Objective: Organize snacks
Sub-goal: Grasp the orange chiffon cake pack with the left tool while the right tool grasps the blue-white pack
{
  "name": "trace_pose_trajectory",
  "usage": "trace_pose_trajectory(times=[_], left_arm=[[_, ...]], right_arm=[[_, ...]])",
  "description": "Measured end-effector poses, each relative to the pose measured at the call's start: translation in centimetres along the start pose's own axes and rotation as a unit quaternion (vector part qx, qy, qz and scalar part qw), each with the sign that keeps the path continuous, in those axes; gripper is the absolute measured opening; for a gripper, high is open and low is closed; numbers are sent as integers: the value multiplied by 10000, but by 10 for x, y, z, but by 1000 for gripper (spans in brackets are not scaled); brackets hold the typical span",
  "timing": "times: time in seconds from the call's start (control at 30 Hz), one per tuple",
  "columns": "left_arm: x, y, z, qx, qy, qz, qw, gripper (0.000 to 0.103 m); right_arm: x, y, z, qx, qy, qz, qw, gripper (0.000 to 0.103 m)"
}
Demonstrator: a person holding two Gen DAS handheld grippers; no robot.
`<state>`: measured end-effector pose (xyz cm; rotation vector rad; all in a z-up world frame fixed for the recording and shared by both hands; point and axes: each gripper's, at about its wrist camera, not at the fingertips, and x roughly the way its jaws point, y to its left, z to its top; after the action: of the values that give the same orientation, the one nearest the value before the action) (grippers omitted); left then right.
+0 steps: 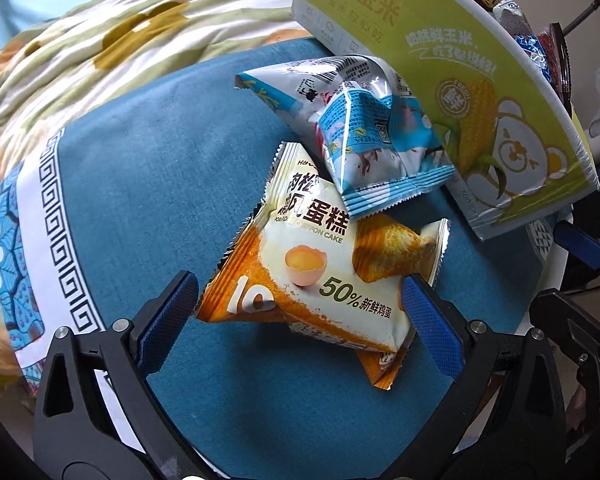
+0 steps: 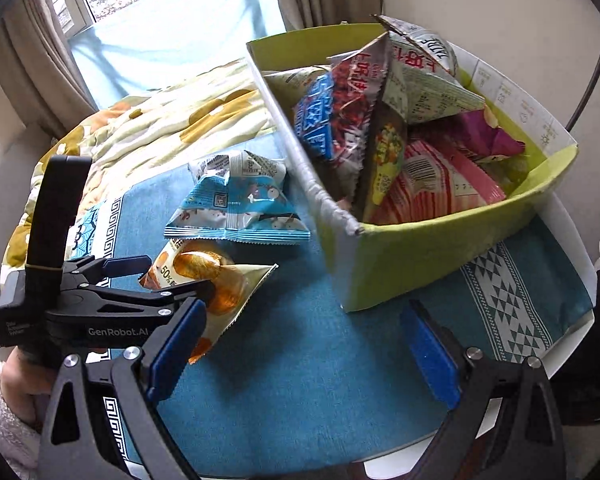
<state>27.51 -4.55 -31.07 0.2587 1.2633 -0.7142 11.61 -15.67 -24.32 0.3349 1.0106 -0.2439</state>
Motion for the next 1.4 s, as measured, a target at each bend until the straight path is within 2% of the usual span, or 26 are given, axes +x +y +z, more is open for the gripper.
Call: trace_pose_trajectory(times=[0.27,0.37,0.53,0.6,0.7,0.8,0.87,0.97,1.13,1.23,1.4], left_arm=[[-14,45,-4,-196,-5,389,9991,101],[-17,56,-8,-129,102,359,9992,101],[-25,62,-18,197,209,477,9984,101],[-29,63,-19,178,243,564,9980,101],[-39,71,-22,-183,224,638,9975,101],[-48,82,-24,-915,105,476,9946,101],[-54,88,-28,-1526,-18,195,9881,101],[-50,88,-28,-2224,-114,-13,9749,101],[-30,82,-19,-2660,-105,327,9634,101],[-21,84,-19,-2884,-28,453,9564,101],[-15,90,-26,-2793,66,483,9590,101]], right_arm=[[18,30,10,-329,-17,429,9985,96],[25,46,18,-455,-65,505,9977,96],[43,66,37,-514,-117,420,9977,96],[53,76,46,-549,-71,382,9977,96],[64,88,58,-582,-122,220,9980,96],[75,90,72,-457,-68,100,9989,96],[86,93,81,-510,97,-126,9986,96],[97,91,94,-426,344,-65,9985,96],[98,87,106,-152,574,204,9980,96],[101,91,107,-253,655,150,9974,96],[110,97,99,-705,780,-8,9945,96]])
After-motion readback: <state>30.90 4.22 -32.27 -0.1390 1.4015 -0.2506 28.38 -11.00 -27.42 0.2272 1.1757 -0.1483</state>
